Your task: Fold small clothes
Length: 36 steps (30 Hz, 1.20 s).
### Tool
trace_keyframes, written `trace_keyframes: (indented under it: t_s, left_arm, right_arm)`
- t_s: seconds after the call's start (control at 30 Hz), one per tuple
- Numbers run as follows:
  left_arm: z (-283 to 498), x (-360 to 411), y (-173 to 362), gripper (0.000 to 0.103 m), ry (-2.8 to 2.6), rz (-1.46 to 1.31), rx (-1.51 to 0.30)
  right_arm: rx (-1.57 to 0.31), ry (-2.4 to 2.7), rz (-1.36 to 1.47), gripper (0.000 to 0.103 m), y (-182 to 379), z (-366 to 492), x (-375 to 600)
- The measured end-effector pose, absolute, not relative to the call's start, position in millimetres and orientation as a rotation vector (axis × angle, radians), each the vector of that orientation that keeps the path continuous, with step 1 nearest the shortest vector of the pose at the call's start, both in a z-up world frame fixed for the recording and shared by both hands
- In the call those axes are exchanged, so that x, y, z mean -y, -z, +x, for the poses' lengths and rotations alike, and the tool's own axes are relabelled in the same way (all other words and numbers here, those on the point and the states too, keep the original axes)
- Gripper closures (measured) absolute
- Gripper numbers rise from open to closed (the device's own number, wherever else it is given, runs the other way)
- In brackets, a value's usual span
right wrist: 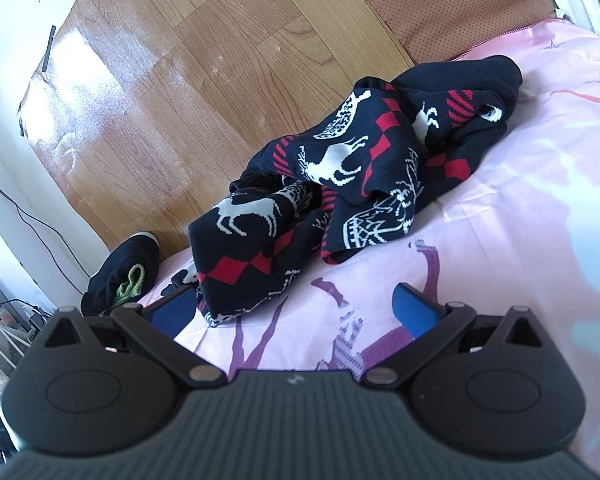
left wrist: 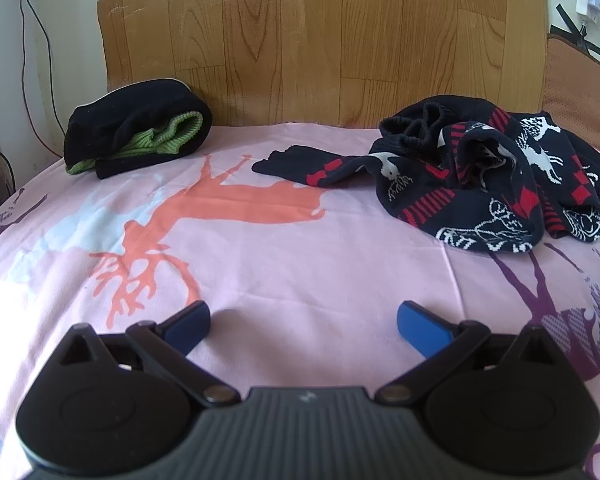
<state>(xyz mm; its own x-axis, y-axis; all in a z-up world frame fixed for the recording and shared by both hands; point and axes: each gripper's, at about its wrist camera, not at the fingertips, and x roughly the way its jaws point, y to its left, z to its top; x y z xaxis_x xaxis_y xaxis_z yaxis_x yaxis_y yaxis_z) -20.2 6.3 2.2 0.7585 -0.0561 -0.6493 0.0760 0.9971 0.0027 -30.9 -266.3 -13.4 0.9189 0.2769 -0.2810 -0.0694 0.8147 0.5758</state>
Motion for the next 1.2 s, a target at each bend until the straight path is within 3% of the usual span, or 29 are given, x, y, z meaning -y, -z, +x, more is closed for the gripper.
trace_keyframes:
  t_s: [0.47,0.5,0.53,0.57,0.63,0.67,0.97,1.13,1.2]
  left_arm:
    - [-20,-10,-3,0.0,0.09,0.007,-0.701]
    - [-20,-13,-3,0.0,0.095,-0.009,-0.696]
    - [-21,-16,-4,0.0,0.1,-0.029,-0.689]
    - [-22,-19,-4,0.0,0.1,-0.05,-0.682]
    - [-22,-27,-5,0.0,0.098,-0.099,-0.669]
    - [-22,-29,-5,0.0,0.097,-0.117,-0.666]
    - [-31,-29,-9,0.006,0.112,-0.112,-0.605]
    - [-36,-25,-13,0.006,0.116,-0.093,-0.55]
    - [-37,-21,-14,0.007,0.129,-0.073,-0.531]
  right_arm:
    - [-0.376,-0.177,0.549,0.0,11,-33,262]
    - [-0.357,-0.176,0.515,0.004,9,-38,258]
    - [-0.342,-0.191,0.491,0.021,9,-38,259]
    - [-0.325,-0.2,0.426,0.044,4,-41,255]
    - [-0.3,-0.225,0.335,0.062,-8,-42,251]
    - [-0.282,-0.239,0.317,0.066,-14,-41,252]
    - [-0.245,-0.351,-0.191,0.064,-96,54,204]
    - [-0.397,-0.291,-0.634,0.062,-68,138,159]
    - [-0.446,-0.283,-0.76,0.055,-49,164,151]
